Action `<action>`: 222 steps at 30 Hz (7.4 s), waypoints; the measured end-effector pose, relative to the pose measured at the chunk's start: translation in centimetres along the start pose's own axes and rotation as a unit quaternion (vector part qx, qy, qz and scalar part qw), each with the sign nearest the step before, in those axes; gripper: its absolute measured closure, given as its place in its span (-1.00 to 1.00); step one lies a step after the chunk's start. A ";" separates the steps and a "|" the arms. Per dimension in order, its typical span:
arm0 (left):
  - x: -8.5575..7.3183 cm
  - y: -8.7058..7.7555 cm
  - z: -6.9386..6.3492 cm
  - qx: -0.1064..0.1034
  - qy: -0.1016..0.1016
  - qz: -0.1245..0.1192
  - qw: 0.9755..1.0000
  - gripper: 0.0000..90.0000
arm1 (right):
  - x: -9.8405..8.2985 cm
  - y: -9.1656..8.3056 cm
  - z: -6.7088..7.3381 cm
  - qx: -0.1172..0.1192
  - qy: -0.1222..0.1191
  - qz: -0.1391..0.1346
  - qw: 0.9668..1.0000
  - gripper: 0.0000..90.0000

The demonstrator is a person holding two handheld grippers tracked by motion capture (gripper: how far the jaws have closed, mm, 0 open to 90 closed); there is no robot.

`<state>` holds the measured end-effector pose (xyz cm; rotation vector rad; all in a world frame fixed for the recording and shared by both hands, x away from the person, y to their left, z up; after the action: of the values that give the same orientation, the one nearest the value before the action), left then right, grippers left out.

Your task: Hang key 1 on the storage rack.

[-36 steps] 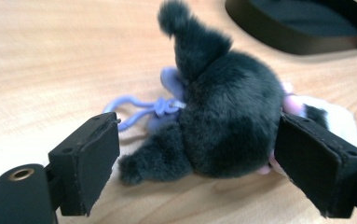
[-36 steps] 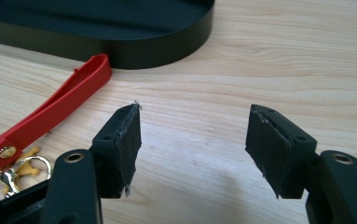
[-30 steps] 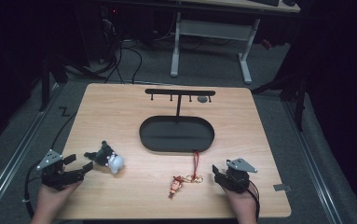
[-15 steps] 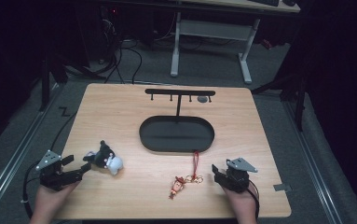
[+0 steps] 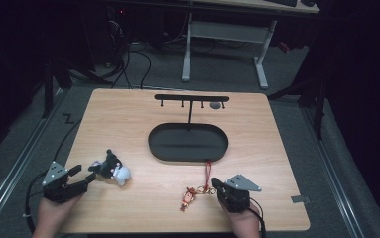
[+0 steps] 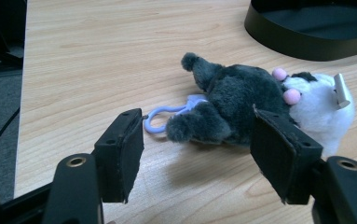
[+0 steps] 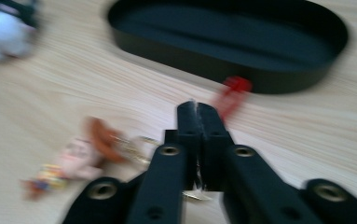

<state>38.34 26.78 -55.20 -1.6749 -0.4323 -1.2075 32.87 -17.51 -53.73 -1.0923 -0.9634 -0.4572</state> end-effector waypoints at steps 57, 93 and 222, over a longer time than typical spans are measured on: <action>-0.3 0.1 -0.3 -0.015 0.007 0.013 1.000 -0.24 | -3.3 2.3 2.3 0.006 -0.083 0.122 0.989 0.26; 0.9 0.8 -5.2 -0.050 0.090 0.010 0.995 -0.23 | -3.2 -1.6 -5.8 -0.069 0.027 0.134 0.988 -0.19; 1.2 0.9 -7.4 -0.089 0.117 0.009 0.989 -0.26 | 3.3 -4.2 -5.4 -0.075 -0.039 0.376 0.923 0.49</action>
<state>35.69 19.71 -54.50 -1.6558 -0.1667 -1.4441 33.89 -23.71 -49.42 -1.5265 -0.5129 0.1491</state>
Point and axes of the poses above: each handheld gripper's, and its own axes: y roughly forward along the jaws, x roughly out of its top, z roughly to its left, the point moved 7 cm from there along y, roughly forward along the jaws, and after that the axes turned 4 degrees about y, right-handed, at the moved point
